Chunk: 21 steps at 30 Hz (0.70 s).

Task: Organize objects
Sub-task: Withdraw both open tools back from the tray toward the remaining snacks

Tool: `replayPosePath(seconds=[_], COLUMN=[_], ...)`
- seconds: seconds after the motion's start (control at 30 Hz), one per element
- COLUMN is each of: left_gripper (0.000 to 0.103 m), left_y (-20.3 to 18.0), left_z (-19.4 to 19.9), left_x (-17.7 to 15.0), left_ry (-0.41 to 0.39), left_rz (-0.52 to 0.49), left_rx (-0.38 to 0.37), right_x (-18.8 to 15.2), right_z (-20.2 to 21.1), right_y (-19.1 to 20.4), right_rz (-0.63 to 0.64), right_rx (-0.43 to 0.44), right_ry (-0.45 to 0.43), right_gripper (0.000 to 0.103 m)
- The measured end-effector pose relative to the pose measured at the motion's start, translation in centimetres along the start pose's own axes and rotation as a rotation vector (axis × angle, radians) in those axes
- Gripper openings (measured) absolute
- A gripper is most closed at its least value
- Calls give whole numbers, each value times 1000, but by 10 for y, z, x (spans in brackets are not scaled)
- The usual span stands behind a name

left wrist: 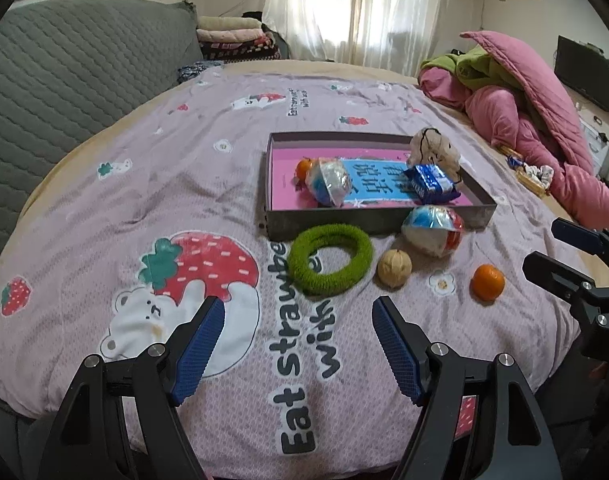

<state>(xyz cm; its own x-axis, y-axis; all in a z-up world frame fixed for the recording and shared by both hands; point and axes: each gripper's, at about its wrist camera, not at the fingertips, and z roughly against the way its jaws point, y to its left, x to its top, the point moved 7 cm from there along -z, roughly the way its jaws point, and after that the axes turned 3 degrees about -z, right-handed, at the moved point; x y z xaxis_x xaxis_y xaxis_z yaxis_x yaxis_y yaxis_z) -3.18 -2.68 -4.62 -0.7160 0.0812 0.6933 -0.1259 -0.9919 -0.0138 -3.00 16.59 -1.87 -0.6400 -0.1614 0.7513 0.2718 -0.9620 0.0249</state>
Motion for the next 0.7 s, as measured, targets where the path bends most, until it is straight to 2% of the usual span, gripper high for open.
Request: replayPosePath(seconds=[0.7], left_gripper=[77], left_y=[-15], left_z=[-20], left_x=[-17], left_ry=[60], left_rz=[-24], left_rx=[-50], right_x=[-22], right_z=[-17], right_y=[-2], right_rz=[-8], right_rx=[14], right_ry=[49], right_gripper=[86])
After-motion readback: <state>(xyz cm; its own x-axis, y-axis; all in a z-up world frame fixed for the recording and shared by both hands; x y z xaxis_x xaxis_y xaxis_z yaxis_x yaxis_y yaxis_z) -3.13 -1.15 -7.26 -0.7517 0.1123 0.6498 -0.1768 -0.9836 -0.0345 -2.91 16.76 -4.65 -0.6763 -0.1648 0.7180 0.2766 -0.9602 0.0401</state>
